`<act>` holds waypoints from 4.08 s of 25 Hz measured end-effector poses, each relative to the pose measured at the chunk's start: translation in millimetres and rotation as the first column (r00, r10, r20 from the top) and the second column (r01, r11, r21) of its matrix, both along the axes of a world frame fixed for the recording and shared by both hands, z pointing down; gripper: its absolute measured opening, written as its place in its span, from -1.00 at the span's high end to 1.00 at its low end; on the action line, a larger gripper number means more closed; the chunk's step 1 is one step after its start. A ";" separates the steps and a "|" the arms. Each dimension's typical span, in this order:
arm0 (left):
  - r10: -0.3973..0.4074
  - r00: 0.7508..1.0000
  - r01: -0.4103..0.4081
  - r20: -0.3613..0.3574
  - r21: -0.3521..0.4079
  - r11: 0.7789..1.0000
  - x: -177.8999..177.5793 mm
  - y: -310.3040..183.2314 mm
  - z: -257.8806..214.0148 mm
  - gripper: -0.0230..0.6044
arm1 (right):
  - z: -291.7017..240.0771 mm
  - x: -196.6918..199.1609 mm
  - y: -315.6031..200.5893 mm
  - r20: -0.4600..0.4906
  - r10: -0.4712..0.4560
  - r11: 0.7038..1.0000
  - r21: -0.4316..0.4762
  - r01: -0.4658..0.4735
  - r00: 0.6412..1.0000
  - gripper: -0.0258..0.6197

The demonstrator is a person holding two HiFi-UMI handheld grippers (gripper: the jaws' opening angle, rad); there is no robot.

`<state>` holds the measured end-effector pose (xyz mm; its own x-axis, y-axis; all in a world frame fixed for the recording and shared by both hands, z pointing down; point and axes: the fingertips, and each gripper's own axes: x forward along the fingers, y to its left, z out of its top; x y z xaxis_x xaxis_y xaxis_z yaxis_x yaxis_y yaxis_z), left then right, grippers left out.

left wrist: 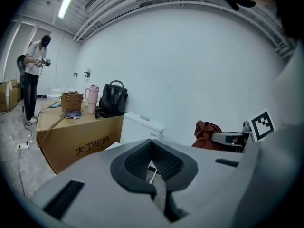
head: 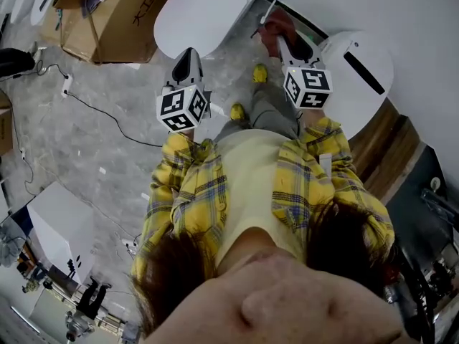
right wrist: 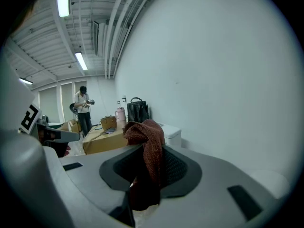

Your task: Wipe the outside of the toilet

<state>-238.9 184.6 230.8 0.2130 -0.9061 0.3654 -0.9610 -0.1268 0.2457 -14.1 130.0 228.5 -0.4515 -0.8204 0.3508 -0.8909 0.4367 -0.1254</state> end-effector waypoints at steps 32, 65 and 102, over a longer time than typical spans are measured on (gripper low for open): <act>0.043 0.993 -0.035 0.108 -0.081 0.996 70.9 -199.7 47.0 0.92 | 71.4 28.4 -203.9 0.047 -0.072 0.991 -0.109 0.077 0.996 0.54; 0.095 0.983 -0.070 0.158 -0.161 0.985 100.1 -259.0 94.7 0.92 | 144.9 8.9 -306.7 0.133 -0.011 0.989 -0.145 0.030 0.991 0.54; 0.110 0.970 -0.069 0.216 -0.186 0.980 65.4 -258.2 146.8 0.92 | 258.8 4.4 -313.8 0.071 0.078 0.948 -0.314 -0.052 0.994 0.54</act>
<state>-173.5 -73.6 377.6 0.1846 -0.8044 0.5648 -0.9806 -0.1891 0.0511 -9.7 -183.8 487.3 -0.4385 -0.7045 0.5580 -0.8971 0.3057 -0.3190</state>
